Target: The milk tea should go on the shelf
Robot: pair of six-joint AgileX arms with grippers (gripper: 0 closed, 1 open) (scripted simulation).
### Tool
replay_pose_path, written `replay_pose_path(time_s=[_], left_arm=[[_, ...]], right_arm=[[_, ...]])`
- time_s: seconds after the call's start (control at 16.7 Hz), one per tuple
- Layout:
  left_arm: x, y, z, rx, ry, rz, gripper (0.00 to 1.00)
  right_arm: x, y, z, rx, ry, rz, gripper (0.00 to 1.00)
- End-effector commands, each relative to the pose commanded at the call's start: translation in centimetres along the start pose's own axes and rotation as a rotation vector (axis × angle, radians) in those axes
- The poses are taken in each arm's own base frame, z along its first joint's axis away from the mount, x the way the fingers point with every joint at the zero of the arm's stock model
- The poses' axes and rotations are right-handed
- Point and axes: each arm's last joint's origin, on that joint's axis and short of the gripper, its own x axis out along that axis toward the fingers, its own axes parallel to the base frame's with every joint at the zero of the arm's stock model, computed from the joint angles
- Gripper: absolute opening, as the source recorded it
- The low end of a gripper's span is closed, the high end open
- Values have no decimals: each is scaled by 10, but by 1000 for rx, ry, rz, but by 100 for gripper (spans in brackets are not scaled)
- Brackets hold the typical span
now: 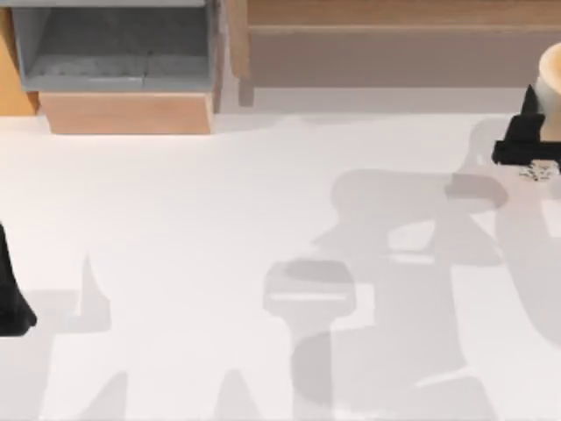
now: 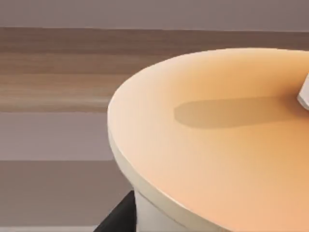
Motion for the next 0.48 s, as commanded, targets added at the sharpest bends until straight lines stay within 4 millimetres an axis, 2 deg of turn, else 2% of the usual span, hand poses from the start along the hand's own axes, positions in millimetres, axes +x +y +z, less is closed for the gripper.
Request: replay_pose_path(time_s=[0.24,0.48], left_arm=[[0,0,0,0,0,0,100],[0,0,0,0,0,0,100]], right_arm=[[21,11,35,-22,-46,-38,0],[51,20,83,-29,-62,-47,0]])
